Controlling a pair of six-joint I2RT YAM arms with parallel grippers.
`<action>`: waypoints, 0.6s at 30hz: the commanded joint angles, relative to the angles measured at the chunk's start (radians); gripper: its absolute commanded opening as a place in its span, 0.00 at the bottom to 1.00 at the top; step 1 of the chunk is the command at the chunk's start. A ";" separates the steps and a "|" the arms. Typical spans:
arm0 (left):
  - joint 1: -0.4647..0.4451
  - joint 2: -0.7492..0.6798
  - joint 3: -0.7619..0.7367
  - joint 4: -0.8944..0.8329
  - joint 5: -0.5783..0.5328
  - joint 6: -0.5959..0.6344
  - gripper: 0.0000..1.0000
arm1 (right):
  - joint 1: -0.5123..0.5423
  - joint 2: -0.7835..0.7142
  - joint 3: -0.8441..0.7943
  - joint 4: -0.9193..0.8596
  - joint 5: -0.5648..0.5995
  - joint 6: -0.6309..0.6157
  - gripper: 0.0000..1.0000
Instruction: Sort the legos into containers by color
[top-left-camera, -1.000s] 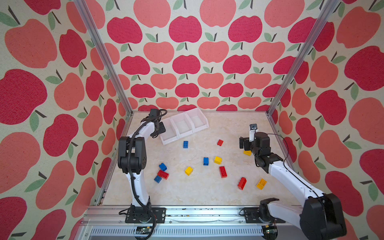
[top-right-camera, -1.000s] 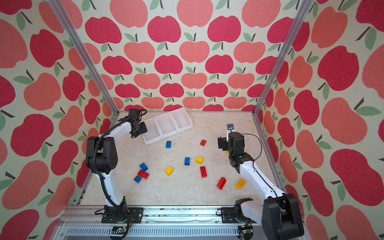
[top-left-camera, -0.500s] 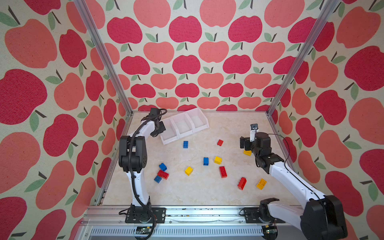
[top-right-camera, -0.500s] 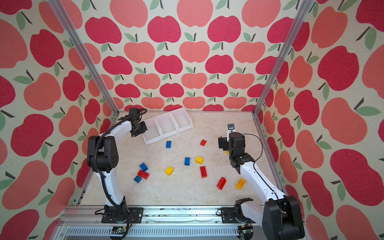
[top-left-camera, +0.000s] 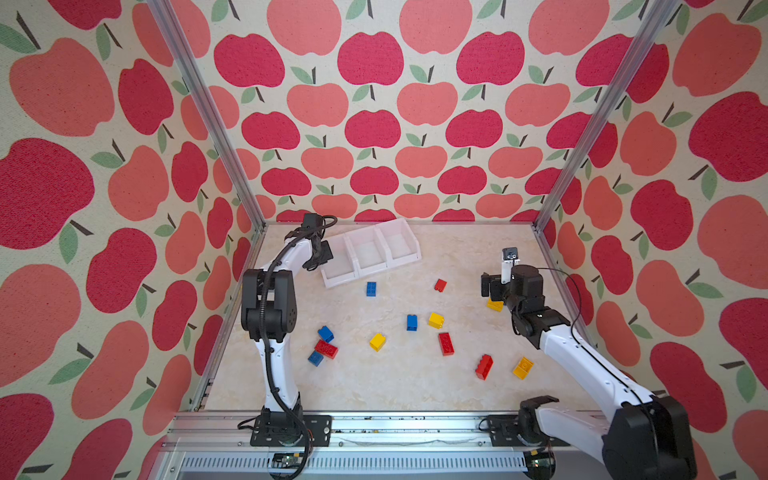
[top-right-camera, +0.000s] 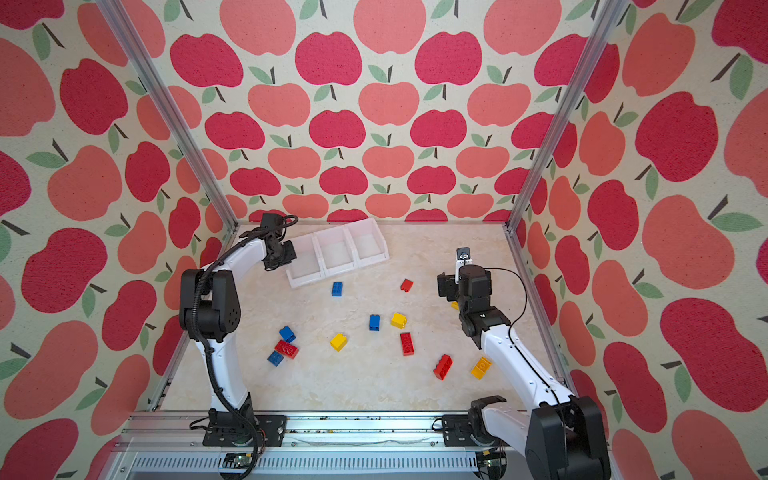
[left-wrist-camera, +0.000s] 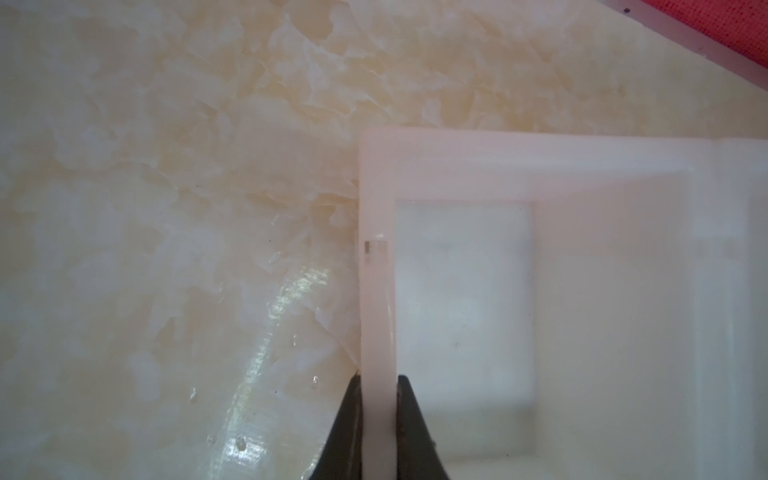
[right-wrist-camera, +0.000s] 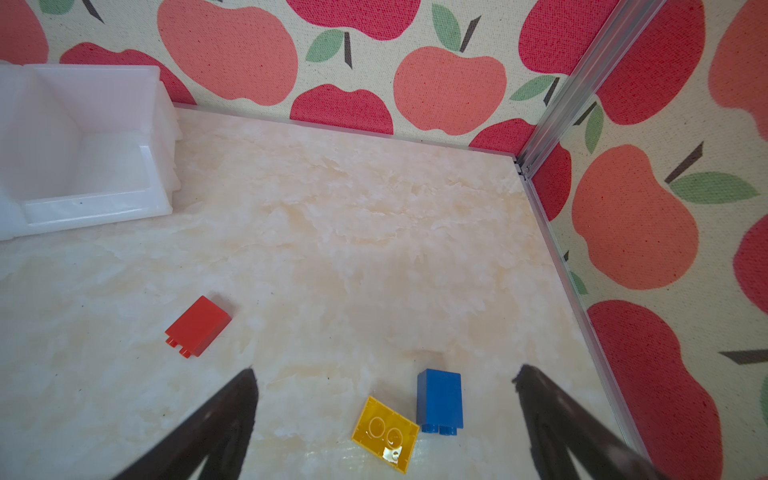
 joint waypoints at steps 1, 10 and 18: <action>-0.022 0.043 0.049 -0.029 0.022 0.065 0.00 | 0.004 -0.025 -0.007 -0.026 0.014 0.022 0.99; -0.061 0.123 0.140 -0.034 0.076 0.146 0.00 | 0.005 -0.040 -0.009 -0.040 0.014 0.022 0.99; -0.094 0.179 0.202 -0.040 0.117 0.175 0.00 | 0.005 -0.046 -0.009 -0.048 0.010 0.026 0.99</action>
